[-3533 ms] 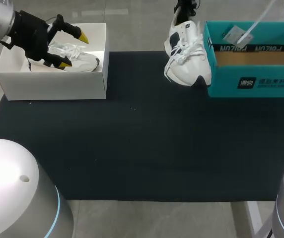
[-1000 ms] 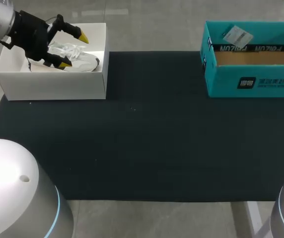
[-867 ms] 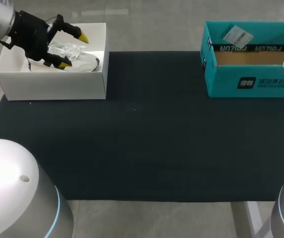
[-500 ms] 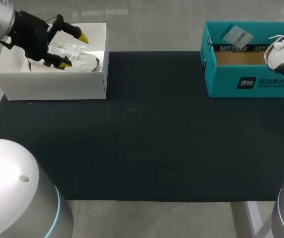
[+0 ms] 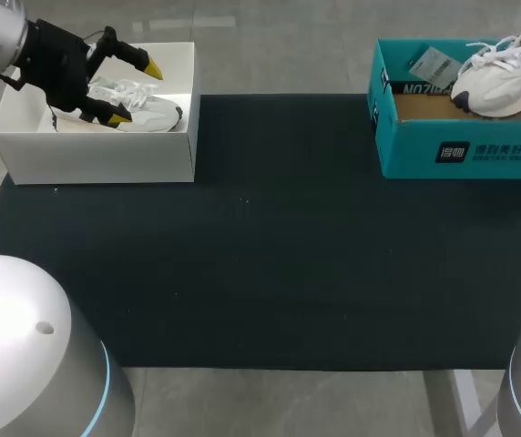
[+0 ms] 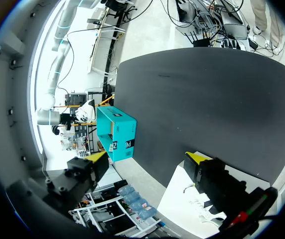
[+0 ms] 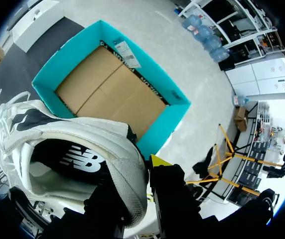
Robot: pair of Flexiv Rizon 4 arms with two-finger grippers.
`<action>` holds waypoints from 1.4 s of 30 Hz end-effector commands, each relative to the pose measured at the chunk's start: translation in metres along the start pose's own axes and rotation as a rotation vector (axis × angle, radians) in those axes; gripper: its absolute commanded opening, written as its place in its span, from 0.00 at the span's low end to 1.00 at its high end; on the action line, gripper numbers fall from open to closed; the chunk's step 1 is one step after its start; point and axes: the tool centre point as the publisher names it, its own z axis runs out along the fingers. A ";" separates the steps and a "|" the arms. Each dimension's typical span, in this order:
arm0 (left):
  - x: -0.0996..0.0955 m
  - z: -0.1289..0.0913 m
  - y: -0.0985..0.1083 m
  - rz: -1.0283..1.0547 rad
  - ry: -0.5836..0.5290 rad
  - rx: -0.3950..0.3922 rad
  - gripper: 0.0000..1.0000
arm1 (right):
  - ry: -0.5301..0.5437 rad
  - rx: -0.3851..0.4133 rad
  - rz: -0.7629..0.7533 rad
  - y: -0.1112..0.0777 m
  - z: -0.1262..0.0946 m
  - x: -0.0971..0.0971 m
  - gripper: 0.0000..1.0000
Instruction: Take the shoe out of the shoebox, open the shoe tongue, remove and reinsert the insole, then place the shoe into the shoebox
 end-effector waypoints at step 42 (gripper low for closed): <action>0.000 0.000 0.000 0.000 0.003 -0.001 1.00 | -0.071 0.006 0.652 -0.017 0.036 0.006 0.00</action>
